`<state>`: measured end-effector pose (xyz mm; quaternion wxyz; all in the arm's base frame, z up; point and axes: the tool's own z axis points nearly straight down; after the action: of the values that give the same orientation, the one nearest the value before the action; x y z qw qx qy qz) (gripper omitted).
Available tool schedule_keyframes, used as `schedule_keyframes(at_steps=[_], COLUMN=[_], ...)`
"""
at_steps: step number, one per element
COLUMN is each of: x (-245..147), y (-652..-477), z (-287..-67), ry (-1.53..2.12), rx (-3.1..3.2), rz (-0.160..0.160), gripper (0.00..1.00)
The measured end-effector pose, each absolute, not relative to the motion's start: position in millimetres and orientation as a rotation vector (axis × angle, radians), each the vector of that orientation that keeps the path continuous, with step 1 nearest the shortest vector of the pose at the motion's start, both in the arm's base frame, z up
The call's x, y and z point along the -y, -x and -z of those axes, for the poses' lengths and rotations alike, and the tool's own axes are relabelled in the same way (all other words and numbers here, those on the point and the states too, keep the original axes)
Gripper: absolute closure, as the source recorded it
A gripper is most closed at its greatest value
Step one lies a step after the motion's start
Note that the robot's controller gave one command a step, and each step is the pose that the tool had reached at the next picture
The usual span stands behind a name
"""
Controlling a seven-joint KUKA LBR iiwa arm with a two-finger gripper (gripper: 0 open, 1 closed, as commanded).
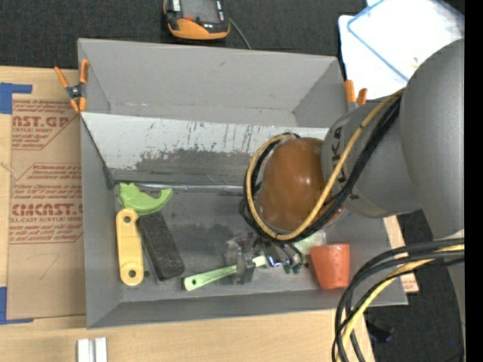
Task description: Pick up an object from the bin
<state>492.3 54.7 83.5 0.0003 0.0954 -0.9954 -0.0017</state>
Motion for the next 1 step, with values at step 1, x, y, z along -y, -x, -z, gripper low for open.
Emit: schedule_keyframes(at_steps=[1], x=[-63.7], y=[-496.0], z=[-91.8], ry=[-0.26], rx=[3.131], rz=[0.008], gripper=[1.0])
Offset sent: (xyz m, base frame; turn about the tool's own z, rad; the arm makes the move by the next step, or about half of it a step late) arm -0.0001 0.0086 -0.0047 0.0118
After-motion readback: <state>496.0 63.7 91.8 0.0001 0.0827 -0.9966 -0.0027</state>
